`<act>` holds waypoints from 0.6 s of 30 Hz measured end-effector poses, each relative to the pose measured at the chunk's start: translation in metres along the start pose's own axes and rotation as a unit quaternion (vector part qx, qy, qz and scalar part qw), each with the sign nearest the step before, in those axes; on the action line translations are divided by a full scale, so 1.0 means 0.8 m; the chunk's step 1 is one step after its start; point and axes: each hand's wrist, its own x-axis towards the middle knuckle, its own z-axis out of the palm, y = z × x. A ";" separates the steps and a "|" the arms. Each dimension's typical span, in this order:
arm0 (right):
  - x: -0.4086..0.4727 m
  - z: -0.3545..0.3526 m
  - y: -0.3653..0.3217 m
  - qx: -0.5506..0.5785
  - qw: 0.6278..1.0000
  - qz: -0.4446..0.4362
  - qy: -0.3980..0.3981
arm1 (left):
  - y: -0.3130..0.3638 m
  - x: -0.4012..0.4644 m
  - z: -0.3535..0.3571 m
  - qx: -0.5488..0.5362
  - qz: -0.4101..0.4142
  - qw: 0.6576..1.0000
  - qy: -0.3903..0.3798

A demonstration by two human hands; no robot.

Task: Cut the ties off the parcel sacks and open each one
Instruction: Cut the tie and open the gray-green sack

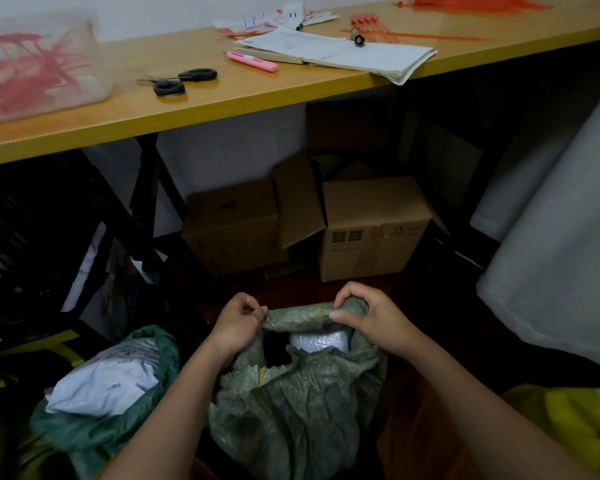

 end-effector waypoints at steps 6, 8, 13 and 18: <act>-0.005 -0.006 0.001 0.008 0.997 0.068 -0.018 | -0.004 -0.005 -0.003 -0.116 -0.046 0.990 -0.058; -0.002 -0.008 0.003 -0.012 0.997 0.075 0.031 | -0.002 -0.008 -0.004 -0.105 -0.024 0.990 -0.091; 0.003 -0.020 0.006 -0.209 0.972 0.010 0.108 | 0.006 -0.010 -0.015 0.090 0.075 0.987 -0.113; 0.006 -0.020 -0.002 -0.244 0.967 0.015 0.074 | 0.003 -0.019 -0.024 0.359 0.127 0.925 -0.021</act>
